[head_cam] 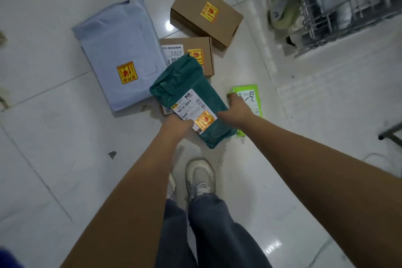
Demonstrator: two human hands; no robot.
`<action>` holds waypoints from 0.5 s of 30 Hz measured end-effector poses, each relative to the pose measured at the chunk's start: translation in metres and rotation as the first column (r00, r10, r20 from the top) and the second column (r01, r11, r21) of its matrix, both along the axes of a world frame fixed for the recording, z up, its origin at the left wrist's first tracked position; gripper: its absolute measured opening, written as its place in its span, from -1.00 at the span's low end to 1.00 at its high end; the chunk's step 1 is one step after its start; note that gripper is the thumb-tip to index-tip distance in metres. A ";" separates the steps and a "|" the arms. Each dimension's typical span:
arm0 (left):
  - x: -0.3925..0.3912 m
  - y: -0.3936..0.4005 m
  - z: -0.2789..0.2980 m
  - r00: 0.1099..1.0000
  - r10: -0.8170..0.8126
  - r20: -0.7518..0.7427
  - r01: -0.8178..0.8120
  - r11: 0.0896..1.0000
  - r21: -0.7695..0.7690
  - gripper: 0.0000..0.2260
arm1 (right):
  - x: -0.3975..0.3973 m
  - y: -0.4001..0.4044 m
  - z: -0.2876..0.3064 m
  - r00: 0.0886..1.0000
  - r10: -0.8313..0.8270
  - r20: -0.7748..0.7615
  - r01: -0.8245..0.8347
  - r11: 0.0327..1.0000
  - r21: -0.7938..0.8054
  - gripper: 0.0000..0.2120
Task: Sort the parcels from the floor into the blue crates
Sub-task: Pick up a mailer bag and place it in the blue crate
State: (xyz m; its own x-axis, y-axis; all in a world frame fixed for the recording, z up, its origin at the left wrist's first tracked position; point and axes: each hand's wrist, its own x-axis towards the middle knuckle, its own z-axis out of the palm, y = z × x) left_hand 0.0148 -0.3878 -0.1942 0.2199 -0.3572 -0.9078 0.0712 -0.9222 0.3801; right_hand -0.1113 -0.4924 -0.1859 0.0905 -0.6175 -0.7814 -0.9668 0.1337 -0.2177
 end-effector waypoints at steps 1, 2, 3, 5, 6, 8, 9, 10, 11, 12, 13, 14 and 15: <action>-0.001 -0.003 -0.011 1.000 0.015 -0.023 -0.015 1.000 0.012 -0.70 | 0.001 -0.006 -0.010 1.000 0.008 0.004 -0.008 1.000 0.005 -0.27; -0.001 -0.006 -0.021 0.998 0.034 -0.045 -0.033 0.999 0.023 -0.68 | 0.002 -0.012 -0.019 1.000 0.002 0.017 -0.003 1.000 0.027 -0.22; -0.002 -0.008 -0.029 0.996 0.060 -0.073 -0.057 0.997 0.043 -0.67 | 0.002 -0.016 -0.026 0.999 -0.007 0.033 0.005 0.998 0.062 -0.20; -0.005 -0.010 -0.041 0.985 0.120 -0.123 -0.109 0.990 0.094 -0.65 | 0.001 -0.022 -0.036 0.998 -0.011 0.064 0.002 0.991 0.137 -0.18; -0.007 -0.010 -0.046 0.981 0.140 -0.131 -0.126 0.986 0.108 -0.66 | 0.000 -0.023 -0.041 0.996 -0.010 0.086 -0.005 0.986 0.169 -0.19; -0.009 -0.010 -0.053 0.977 0.169 -0.132 -0.156 0.982 0.103 -0.68 | -0.001 -0.023 -0.046 0.991 -0.015 0.132 -0.015 0.975 0.222 -0.25; -0.009 -0.009 -0.055 0.973 0.184 -0.142 -0.171 0.981 0.097 -0.68 | -0.002 -0.023 -0.046 0.989 -0.027 0.148 -0.010 0.970 0.245 -0.28; -0.009 -0.008 -0.055 0.969 0.190 -0.159 -0.177 0.980 0.090 -0.69 | -0.002 -0.022 -0.046 0.986 -0.046 0.159 0.002 0.965 0.262 -0.31; -0.010 -0.007 -0.054 0.966 0.189 -0.175 -0.176 0.981 0.084 -0.70 | -0.003 -0.021 -0.045 0.984 -0.069 0.167 0.022 0.962 0.273 -0.32; -0.010 -0.006 -0.052 0.965 0.190 -0.182 -0.178 0.981 0.079 -0.70 | -0.004 -0.021 -0.043 0.980 -0.096 0.174 0.044 0.959 0.280 -0.32; -0.010 -0.005 -0.049 0.963 0.199 -0.182 -0.188 0.979 0.077 -0.71 | -0.004 -0.020 -0.041 0.976 -0.120 0.182 0.065 0.956 0.285 -0.34; -0.008 -0.005 -0.047 0.960 0.218 -0.178 -0.209 0.976 0.070 -0.72 | -0.005 -0.019 -0.037 0.972 -0.139 0.191 0.079 0.953 0.292 -0.36; -0.006 -0.005 -0.043 0.953 0.248 -0.172 -0.241 0.969 0.058 -0.74 | -0.005 -0.017 -0.033 0.969 -0.148 0.199 0.084 0.951 0.298 -0.38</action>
